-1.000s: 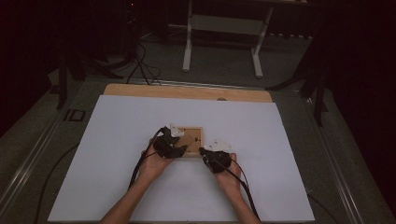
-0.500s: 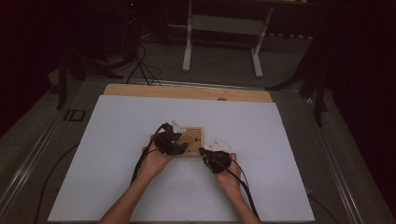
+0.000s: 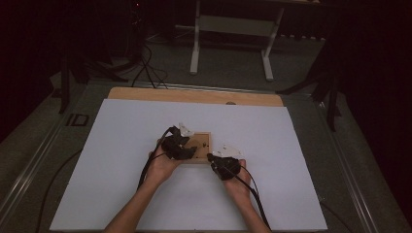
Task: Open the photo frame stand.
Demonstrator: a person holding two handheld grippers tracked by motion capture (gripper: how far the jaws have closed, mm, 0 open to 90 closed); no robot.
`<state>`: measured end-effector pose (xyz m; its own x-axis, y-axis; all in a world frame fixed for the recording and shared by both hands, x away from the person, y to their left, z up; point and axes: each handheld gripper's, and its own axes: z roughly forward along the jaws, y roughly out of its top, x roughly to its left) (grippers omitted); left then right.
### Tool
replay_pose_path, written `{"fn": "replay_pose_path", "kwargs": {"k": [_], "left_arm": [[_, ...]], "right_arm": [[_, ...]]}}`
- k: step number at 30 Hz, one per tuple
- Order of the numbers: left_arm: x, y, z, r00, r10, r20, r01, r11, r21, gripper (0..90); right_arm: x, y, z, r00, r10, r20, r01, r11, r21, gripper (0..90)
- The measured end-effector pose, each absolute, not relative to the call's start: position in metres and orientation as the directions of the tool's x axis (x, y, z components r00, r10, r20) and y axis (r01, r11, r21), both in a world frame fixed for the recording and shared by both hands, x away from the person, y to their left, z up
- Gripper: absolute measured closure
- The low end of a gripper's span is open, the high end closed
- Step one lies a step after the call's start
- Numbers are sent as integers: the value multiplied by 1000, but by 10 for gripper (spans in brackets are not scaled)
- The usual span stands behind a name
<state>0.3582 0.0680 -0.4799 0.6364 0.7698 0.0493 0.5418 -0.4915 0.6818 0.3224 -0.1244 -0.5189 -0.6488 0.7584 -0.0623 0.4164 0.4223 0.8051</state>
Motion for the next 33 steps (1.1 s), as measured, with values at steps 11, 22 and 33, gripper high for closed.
{"fn": "replay_pose_path", "kwargs": {"k": [11, 22, 33], "left_arm": [[358, 67, -482, 640, 767, 43, 545, -493, 678, 446], [358, 74, -483, 629, 777, -31, 579, -441, 686, 398], [364, 85, -492, 597, 791, -134, 652, -382, 655, 416]], "right_arm": [[322, -124, -519, -650, 757, -63, 416, 424, 805, 900], [322, -124, -519, -650, 757, -63, 415, 424, 805, 900], [322, -124, -519, -649, 758, -64, 415, 424, 805, 900]]}}
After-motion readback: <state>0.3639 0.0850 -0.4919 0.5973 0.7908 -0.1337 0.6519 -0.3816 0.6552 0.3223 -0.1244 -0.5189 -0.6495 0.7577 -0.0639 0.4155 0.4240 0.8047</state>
